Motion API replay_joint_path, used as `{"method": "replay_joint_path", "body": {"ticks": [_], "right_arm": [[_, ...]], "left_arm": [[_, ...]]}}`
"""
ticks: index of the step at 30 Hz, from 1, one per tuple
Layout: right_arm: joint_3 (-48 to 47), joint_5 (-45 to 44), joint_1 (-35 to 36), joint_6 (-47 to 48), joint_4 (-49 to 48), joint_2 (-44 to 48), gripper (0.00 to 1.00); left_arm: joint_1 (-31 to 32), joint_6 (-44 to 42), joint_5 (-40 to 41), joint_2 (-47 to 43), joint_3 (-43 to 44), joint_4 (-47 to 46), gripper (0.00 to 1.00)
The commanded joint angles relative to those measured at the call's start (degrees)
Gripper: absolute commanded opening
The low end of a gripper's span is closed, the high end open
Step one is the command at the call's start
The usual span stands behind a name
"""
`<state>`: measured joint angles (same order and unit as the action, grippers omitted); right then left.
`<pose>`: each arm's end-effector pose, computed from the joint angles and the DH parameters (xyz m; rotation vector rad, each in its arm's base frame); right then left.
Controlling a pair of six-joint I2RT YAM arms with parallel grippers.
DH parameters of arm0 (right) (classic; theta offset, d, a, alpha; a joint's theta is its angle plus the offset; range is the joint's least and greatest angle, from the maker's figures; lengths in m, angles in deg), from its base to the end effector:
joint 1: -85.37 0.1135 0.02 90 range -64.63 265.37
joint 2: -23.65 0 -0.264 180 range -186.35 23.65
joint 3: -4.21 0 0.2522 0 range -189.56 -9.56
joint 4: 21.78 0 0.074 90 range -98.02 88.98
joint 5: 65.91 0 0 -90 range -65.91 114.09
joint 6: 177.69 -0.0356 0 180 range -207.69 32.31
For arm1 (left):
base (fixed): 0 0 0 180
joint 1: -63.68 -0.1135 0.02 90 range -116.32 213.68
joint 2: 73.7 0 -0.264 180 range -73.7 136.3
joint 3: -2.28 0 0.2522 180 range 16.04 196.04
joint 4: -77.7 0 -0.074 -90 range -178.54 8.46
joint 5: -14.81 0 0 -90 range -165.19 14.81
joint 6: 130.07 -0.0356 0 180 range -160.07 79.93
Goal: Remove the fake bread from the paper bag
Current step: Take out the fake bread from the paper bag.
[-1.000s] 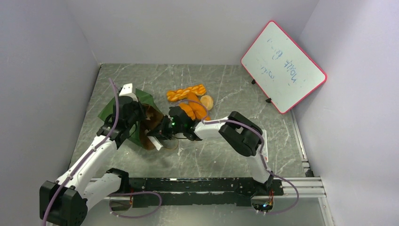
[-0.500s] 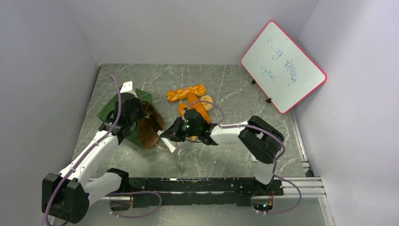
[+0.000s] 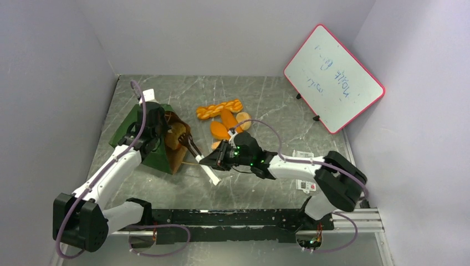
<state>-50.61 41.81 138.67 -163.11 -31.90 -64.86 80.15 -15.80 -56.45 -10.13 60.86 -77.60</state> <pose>0.1837 0.2646 0.1944 0.2217 2.4207 1.5906 0.2404 -0.0591 0.2746 -0.3357 2.0329 -0.0975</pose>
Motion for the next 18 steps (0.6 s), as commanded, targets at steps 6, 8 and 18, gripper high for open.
{"method": "replay_joint_path", "body": {"ticks": [6, 8, 18], "right_arm": [[5.14, -5.95, -0.39, 3.92, 8.76, 16.14, 0.00], [5.20, -7.44, -0.35, 5.04, 11.33, 19.21, 0.00], [4.11, -14.32, -0.77, 7.53, 21.49, 28.79, 0.00]], "left_arm": [[-2.96, -0.32, 3.92, 4.04, 3.51, -0.54, 0.07], [-3.83, -0.60, 3.41, 4.38, 3.41, -1.18, 0.07], [-6.45, -1.94, 1.15, 5.97, 5.10, -1.84, 0.07]]}}
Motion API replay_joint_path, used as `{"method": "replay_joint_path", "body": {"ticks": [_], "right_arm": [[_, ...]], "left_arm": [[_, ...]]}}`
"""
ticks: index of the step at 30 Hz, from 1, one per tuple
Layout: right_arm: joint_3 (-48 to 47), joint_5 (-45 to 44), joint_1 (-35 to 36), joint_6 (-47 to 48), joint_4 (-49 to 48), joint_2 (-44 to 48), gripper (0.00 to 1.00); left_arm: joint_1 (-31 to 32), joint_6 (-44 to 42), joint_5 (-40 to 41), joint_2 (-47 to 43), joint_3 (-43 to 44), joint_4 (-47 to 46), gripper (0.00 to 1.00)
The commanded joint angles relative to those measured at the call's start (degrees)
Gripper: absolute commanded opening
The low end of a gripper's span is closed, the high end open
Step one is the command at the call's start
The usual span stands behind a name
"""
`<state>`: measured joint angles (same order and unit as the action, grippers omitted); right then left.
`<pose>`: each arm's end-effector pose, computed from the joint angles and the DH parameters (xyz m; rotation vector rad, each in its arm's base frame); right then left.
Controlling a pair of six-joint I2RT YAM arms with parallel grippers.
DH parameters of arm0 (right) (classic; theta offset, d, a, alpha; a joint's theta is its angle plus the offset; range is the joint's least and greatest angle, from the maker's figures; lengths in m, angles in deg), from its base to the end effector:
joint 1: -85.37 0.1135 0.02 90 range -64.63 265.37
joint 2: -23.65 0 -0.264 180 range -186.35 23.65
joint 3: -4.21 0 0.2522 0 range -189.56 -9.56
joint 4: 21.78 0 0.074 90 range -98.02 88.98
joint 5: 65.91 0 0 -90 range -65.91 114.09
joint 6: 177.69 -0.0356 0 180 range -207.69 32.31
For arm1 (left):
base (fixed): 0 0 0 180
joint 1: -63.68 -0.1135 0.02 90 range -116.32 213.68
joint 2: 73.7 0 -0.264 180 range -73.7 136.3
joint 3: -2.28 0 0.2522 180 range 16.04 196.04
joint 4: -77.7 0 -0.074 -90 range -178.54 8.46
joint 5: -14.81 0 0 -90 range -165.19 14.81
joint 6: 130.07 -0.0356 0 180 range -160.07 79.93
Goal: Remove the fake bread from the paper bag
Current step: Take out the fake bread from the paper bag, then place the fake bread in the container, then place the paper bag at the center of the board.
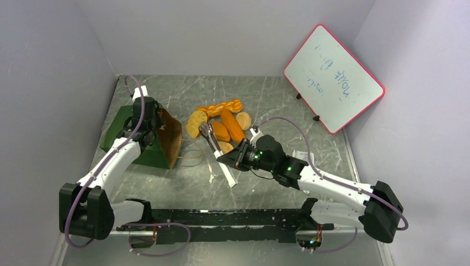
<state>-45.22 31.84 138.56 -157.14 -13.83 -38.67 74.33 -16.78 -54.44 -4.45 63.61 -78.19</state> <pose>0.1432 0.1993 0.2522 0.2159 2.2606 1.4456 0.2649 -0.0370 0.2687 -0.4385 2.0433 0.0279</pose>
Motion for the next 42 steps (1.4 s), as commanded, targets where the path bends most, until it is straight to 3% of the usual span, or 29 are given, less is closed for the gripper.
{"method": "replay_joint_path", "body": {"ticks": [1, 6, 13, 26, 37, 42], "right_arm": [[-1.34, -5.04, -0.94, 1.52, 3.88, 3.21, 0.00], [-1.15, -5.18, -5.46, 2.02, 4.47, 3.68, 0.00], [-1.83, 2.85, -13.30, 2.70, -1.30, -4.15, 0.00], [-6.33, 7.94, -15.73, 2.68, -5.81, -15.84, 0.00], [-4.64, 9.82, -17.98, 1.68, -6.63, -18.06, 0.30], [-3.69, 9.85, -18.45, 1.94, -6.15, -16.62, 0.36]], "left_arm": [[-0.71, -1.01, -1.01, 0.15, 2.35, -1.18, 0.07], [-0.72, -1.56, -1.86, -1.48, 1.83, -1.07, 0.07], [-0.72, -1.67, -3.35, -3.10, 1.96, -0.04, 0.07], [-0.72, -1.67, -6.88, -3.01, 2.83, 0.61, 0.07], [-0.72, -1.69, -8.18, -4.03, 2.40, 0.53, 0.07], [-0.72, -1.67, -8.57, -3.95, 2.31, 0.36, 0.07]]}}
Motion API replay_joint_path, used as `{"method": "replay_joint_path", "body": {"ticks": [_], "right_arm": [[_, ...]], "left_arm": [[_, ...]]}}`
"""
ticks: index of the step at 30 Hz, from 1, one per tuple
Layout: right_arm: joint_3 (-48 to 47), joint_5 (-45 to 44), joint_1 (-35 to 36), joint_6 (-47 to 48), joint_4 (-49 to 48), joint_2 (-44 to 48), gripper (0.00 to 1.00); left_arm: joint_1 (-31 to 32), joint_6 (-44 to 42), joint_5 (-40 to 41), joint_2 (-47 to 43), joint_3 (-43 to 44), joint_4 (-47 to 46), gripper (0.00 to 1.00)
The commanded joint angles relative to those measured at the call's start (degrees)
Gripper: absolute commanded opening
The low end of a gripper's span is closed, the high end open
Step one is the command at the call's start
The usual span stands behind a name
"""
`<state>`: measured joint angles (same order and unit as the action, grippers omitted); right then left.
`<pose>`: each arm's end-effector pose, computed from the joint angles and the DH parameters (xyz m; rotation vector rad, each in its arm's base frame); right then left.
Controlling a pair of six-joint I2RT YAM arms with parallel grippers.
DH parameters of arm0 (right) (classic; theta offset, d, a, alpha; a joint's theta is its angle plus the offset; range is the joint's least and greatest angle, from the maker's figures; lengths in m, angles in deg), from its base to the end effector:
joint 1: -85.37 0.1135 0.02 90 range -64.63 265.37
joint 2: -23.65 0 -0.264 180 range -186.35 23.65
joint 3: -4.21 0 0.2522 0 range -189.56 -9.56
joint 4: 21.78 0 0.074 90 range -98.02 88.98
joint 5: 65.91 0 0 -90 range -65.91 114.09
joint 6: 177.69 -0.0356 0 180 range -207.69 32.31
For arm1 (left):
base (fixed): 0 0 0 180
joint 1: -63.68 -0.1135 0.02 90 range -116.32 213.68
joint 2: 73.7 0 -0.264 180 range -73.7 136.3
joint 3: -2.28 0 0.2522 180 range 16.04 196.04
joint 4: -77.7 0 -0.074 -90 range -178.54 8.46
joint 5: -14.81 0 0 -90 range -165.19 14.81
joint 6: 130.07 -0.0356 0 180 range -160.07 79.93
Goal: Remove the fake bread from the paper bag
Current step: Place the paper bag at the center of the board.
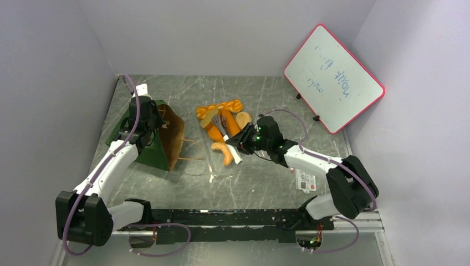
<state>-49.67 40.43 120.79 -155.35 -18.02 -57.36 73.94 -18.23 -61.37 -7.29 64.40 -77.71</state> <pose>0.2354 0.1797 0.2037 0.4783 2.3580 1.2789 0.2583 -0.0381 0.2841 -0.3536 2.0298 -0.0961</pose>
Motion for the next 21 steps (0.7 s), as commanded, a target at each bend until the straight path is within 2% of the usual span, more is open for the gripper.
{"method": "replay_joint_path", "body": {"ticks": [1, 9, 21], "right_arm": [[0.89, 1.22, -0.75, 0.22, -1.76, 2.28, 0.36], [1.17, 0.12, -0.97, 0.82, -0.06, 4.74, 0.36], [0.77, -5.06, -0.94, 4.55, 6.61, 14.76, 0.34]], "left_arm": [[-0.33, -0.22, -1.69, -1.11, 1.56, -0.18, 0.07], [-0.34, -0.22, -1.42, -1.61, 1.73, 0.25, 0.07], [-0.33, -2.89, -1.89, -2.68, 5.89, 2.98, 0.07]]}}
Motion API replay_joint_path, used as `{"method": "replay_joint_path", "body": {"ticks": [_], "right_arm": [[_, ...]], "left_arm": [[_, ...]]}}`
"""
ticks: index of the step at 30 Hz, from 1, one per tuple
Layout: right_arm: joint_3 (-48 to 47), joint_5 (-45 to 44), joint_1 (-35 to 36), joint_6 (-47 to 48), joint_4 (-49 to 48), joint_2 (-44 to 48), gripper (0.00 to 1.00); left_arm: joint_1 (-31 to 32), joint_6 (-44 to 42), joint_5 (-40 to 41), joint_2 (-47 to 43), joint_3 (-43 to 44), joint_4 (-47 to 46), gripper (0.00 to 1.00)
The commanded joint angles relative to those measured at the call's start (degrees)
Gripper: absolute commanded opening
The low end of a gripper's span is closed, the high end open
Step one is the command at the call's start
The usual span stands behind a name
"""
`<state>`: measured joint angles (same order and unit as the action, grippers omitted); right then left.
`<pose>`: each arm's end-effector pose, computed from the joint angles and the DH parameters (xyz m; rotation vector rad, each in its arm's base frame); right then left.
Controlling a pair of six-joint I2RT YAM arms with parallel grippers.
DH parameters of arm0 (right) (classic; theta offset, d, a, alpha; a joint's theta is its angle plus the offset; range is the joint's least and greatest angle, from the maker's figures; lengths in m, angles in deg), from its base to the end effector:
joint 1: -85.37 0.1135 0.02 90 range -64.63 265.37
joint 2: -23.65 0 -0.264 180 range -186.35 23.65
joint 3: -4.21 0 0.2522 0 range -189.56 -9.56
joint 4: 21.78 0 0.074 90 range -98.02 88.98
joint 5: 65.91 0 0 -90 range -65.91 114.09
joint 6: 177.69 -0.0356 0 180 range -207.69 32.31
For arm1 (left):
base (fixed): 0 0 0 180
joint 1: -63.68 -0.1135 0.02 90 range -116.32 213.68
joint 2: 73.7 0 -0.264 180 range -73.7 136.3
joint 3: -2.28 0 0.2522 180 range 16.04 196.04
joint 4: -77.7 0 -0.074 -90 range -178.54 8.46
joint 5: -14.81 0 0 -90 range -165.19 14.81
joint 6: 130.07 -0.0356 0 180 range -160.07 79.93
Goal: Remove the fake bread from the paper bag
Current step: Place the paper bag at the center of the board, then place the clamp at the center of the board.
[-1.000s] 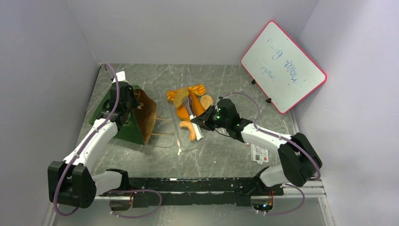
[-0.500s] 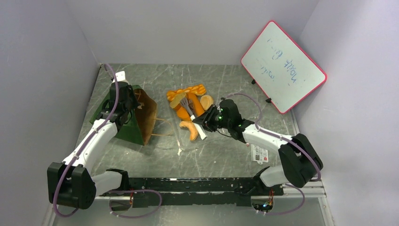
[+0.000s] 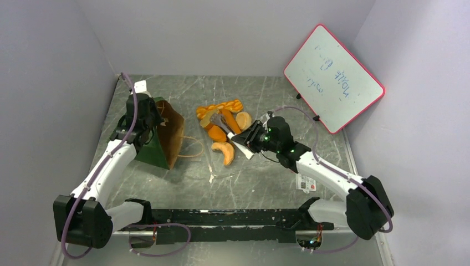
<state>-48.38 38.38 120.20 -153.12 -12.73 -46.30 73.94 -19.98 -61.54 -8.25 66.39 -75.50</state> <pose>0.2145 0.1599 0.2380 0.4329 2.2572 1.2743 0.2556 -0.0377 0.2965 -0.3210 2.0226 -0.0844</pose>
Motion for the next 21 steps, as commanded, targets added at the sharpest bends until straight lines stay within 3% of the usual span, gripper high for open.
{"method": "replay_joint_path", "body": {"ticks": [1, 9, 21], "right_arm": [[-0.28, -3.71, -0.34, 2.71, 1.52, 4.43, 0.32], [0.82, -11.52, -0.28, 9.08, 1.20, 9.03, 0.23], [3.12, -37.03, -0.28, 27.02, -0.43, 12.31, 0.22]], "left_arm": [[-0.37, -1.19, -1.89, -1.79, 4.49, 1.20, 0.07], [-0.42, -1.22, -4.44, -2.23, 11.53, 5.01, 0.07], [-3.84, 8.93, -18.53, -0.79, 19.04, 9.73, 0.07]]}}
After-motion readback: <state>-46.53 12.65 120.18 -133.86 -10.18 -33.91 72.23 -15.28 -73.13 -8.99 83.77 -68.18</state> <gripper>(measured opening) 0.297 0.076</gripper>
